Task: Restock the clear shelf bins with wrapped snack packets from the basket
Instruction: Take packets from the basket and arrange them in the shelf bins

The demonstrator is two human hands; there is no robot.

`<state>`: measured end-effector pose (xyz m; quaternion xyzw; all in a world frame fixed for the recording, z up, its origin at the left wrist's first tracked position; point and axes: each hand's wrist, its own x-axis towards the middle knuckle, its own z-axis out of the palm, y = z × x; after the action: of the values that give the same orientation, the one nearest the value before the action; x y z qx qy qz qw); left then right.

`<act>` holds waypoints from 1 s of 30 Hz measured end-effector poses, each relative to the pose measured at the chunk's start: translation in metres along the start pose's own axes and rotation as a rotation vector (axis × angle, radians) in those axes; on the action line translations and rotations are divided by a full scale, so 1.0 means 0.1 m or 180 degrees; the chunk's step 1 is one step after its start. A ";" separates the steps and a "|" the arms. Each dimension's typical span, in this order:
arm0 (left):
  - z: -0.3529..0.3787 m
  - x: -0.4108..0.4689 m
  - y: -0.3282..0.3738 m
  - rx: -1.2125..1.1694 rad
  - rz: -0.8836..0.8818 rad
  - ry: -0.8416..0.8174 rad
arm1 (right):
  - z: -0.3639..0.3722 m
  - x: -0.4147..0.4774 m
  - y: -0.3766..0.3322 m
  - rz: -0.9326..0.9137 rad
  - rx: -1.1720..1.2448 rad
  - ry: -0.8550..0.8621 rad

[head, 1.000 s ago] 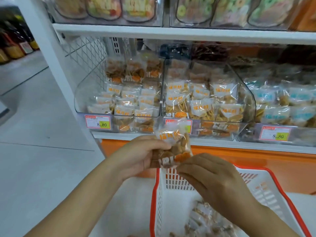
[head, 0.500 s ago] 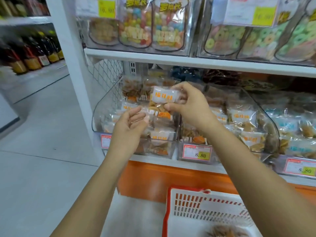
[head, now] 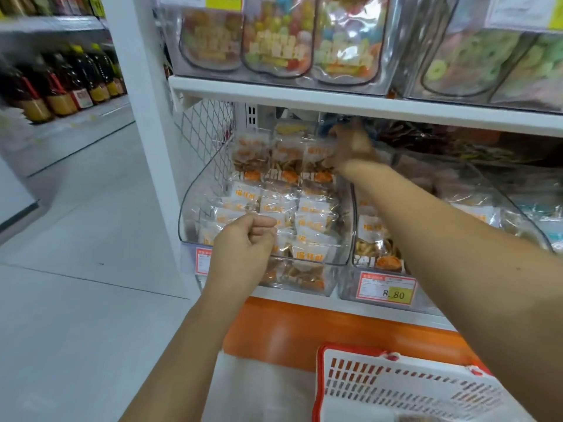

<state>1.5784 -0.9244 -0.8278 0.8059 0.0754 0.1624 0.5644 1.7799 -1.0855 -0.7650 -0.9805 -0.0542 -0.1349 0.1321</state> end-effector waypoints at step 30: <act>0.97 -1.45 -0.76 0.3548 -0.0073 -0.3913 | 2.03 -4.12 2.84 0.2663 0.0952 -0.1981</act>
<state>1.4817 -1.0279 -0.9546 0.9116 -0.1689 -0.3740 0.0244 1.4763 -1.3310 -1.1382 -0.8825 0.2856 0.2352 0.2904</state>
